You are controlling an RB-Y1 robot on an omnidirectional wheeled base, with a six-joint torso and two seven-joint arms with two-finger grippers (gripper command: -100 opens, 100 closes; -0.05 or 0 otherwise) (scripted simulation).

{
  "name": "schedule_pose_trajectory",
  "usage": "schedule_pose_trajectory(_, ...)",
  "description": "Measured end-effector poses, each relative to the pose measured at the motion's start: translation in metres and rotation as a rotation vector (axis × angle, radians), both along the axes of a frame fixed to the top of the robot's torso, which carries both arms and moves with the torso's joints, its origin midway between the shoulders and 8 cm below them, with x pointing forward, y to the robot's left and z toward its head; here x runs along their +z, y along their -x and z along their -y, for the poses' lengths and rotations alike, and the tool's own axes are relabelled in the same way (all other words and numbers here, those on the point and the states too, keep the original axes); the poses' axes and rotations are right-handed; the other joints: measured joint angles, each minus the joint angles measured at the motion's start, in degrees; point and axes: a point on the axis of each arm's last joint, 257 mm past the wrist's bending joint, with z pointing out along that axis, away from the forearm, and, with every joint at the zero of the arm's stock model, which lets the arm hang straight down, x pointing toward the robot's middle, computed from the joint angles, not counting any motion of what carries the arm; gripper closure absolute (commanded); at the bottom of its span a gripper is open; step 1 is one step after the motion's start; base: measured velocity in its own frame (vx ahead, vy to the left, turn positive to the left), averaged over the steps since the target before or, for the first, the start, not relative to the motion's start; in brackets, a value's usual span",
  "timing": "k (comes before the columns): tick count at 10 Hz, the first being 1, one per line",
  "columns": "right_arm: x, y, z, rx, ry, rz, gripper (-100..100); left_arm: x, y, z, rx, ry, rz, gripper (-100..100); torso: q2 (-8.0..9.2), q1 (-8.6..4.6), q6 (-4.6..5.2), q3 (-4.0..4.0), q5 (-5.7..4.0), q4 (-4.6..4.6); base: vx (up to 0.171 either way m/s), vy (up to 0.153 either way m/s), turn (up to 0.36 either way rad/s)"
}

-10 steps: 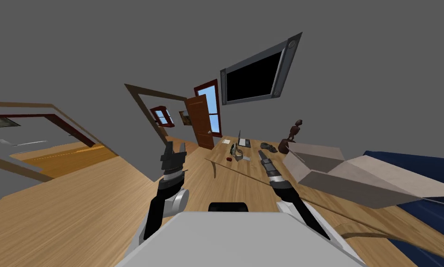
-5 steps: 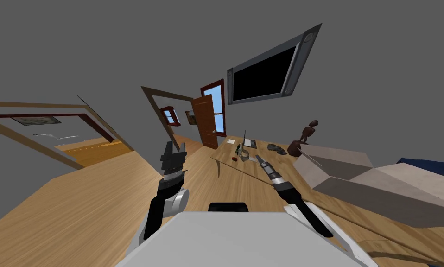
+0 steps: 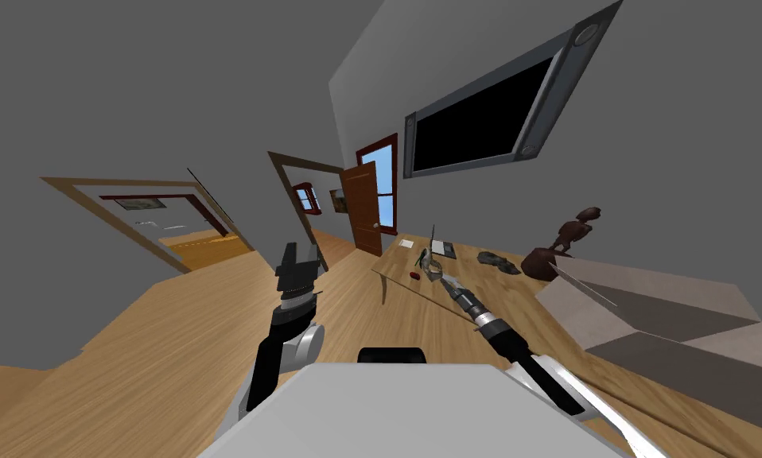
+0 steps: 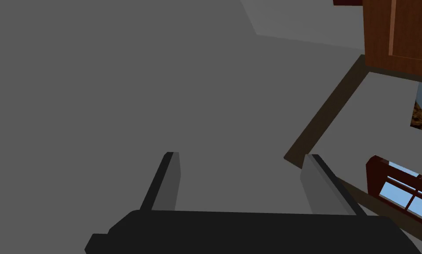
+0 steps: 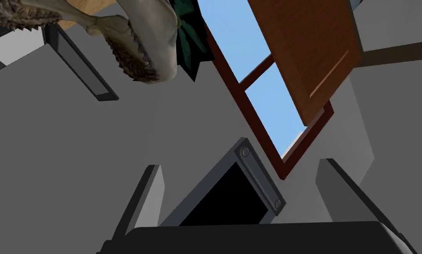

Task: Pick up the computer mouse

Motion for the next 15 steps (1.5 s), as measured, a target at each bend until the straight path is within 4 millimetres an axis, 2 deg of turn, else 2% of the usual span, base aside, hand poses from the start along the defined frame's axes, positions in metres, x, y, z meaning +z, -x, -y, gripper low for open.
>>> schedule_pose_trajectory(1,-0.006,0.001,0.004,0.002,0.033,-0.016,-100,0.0,0.0,0.0,0.0,0.0,0.0,0,0.02,-0.13,0.02,0.02,-0.01,0.01,0.018,0.087,0.136)
schedule_pose_trajectory(3,-0.037,0.006,0.025,0.007,0.152,-0.093,-100,0.0,0.0,0.0,0.0,0.0,0.0,0,-0.09,-0.07,-0.03,-0.04,-0.01,-0.01,0.06,0.128,0.3)
schedule_pose_trajectory(4,-0.058,0.017,0.037,0.009,0.224,-0.145,-100,0.0,0.0,0.0,0.0,0.0,0.0,0,-0.14,0.05,-0.01,-0.08,0.01,-0.03,0.068,0.106,0.036)
schedule_pose_trajectory(8,-0.094,0.035,0.067,0.032,0.392,-0.256,-100,0.0,0.0,0.0,0.0,0.0,0.0,0,-0.12,-0.2,0.0,-0.07,-0.03,-0.02,0.071,0.082,0.163)
schedule_pose_trajectory(12,-0.146,0.078,0.113,0.068,0.59,-0.417,-100,0.0,0.0,0.0,0.0,0.0,0.0,0,-0.22,-0.18,0.02,-0.12,-0.03,-0.04,0.112,0.079,0.206)
schedule_pose_trajectory(13,-0.157,0.094,0.124,0.084,0.642,-0.463,-100,0.0,0.0,0.0,0.0,0.0,0.0,0,-0.31,-0.19,-0.01,-0.17,-0.02,-0.06,0.096,0.042,0.091)
schedule_pose_trajectory(15,-0.168,0.11,0.144,0.1,0.707,-0.522,-100,0.0,0.0,0.0,0.0,0.0,0.0,0,-0.19,-0.18,0.02,-0.11,-0.02,-0.04,0.074,0.054,0.118)
